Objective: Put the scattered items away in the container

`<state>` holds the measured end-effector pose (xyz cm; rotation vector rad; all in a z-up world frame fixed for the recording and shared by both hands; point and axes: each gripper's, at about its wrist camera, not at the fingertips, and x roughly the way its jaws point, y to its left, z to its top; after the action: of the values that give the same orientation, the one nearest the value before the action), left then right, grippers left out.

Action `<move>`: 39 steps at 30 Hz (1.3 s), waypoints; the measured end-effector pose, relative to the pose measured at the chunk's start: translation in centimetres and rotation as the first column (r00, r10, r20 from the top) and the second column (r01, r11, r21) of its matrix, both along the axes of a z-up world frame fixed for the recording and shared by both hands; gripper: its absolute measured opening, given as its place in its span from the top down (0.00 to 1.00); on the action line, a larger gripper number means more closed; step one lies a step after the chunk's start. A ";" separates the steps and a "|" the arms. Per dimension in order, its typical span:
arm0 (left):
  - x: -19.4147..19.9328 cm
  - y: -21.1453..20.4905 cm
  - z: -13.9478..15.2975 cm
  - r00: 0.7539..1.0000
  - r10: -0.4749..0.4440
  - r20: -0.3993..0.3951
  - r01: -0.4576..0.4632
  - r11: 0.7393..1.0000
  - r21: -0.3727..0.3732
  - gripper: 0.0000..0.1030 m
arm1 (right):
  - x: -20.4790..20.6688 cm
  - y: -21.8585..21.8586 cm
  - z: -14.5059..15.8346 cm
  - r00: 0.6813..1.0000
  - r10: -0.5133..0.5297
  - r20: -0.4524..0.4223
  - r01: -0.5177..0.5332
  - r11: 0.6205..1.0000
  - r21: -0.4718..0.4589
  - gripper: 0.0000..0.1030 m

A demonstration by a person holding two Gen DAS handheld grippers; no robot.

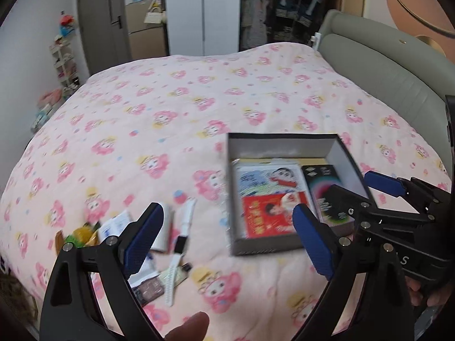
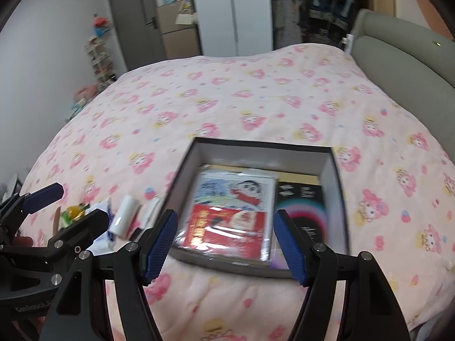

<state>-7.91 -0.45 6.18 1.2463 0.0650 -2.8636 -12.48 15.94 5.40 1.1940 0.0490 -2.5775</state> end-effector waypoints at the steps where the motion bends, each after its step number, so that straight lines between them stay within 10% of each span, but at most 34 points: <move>1: 0.5 -0.7 -0.2 1.000 0.012 0.003 -0.012 1.000 0.002 0.09 | 0.3 -0.8 -0.2 1.000 0.018 0.004 -0.018 1.000 -0.004 0.35; 22: 7.4 -16.0 -7.8 0.952 0.273 0.138 -0.289 0.950 0.115 0.13 | 2.5 -15.0 -7.9 0.919 0.353 0.175 -0.357 0.934 -0.012 0.35; 32: 3.6 -18.5 -15.3 0.938 0.240 0.248 -0.311 0.902 0.301 0.61 | -1.3 -19.3 -11.2 0.915 0.351 0.199 -0.372 0.925 0.078 0.35; 39: -1.2 -17.0 -19.9 0.938 0.194 0.287 -0.310 0.837 0.451 0.64 | -6.3 -21.0 -13.3 0.930 0.298 0.216 -0.335 0.928 0.160 0.48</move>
<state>-9.08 -17.41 -13.72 1.4937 0.9350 -2.5246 -18.73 -5.10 -7.90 1.3665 0.4279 -2.2069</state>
